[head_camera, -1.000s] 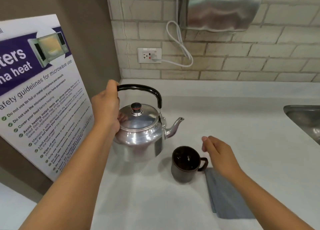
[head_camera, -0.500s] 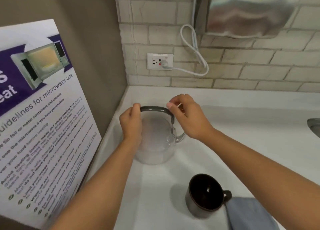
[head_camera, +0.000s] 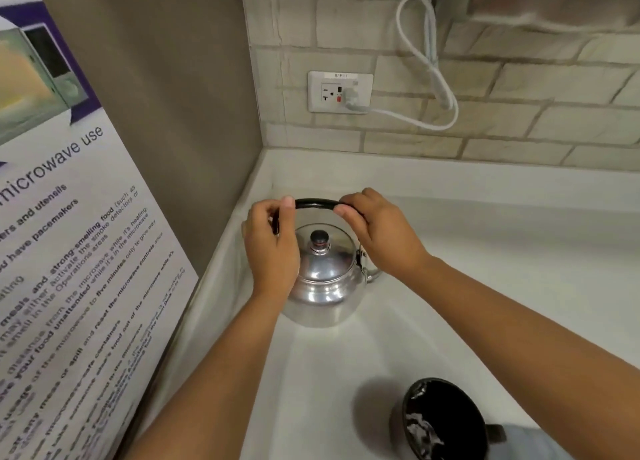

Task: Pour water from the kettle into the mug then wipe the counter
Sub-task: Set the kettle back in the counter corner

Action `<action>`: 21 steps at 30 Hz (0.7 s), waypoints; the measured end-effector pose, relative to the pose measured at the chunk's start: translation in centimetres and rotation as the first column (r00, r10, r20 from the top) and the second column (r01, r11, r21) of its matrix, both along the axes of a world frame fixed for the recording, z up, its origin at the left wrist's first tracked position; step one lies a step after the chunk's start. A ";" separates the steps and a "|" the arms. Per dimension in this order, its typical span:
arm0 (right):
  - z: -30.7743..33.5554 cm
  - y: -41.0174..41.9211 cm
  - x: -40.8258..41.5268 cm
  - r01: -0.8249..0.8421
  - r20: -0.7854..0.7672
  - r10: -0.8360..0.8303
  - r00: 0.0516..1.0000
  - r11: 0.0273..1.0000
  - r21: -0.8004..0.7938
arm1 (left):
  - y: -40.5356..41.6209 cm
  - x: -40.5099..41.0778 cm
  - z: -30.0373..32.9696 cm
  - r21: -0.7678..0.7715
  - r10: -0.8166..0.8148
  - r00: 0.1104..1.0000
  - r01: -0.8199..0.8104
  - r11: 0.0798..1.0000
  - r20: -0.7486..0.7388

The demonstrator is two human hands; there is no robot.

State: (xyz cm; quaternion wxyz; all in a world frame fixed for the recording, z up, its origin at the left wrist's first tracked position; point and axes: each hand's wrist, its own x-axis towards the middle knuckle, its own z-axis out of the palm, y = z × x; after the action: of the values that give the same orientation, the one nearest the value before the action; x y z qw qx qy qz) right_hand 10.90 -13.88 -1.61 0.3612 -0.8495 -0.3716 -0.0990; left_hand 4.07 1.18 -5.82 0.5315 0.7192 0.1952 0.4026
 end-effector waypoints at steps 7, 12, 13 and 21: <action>-1.1 1.2 3.0 0.065 -0.082 -0.076 0.994 0.991 -0.120 | 2.8 1.3 -0.3 0.184 -0.037 0.984 0.069 0.981 -0.172; -1.9 1.6 4.1 0.048 -0.257 -0.112 0.960 0.969 -0.242 | 4.0 2.2 0.0 0.084 -0.113 0.919 0.156 0.984 -0.378; -2.0 1.6 4.3 0.047 -0.281 -0.123 0.952 0.964 -0.261 | 4.1 2.3 0.0 0.056 -0.121 0.906 0.157 0.986 -0.405; -2.0 1.8 4.4 0.100 -0.373 -0.194 0.907 0.961 -0.257 | 4.4 2.9 1.0 0.024 -0.153 0.839 0.194 0.981 -0.522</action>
State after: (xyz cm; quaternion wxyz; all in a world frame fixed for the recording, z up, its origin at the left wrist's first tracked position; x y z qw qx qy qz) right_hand 15.35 -12.12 -3.60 0.3184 -0.9140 -0.2346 0.0910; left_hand 6.96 5.62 -4.82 0.4658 0.8353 0.2497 0.1518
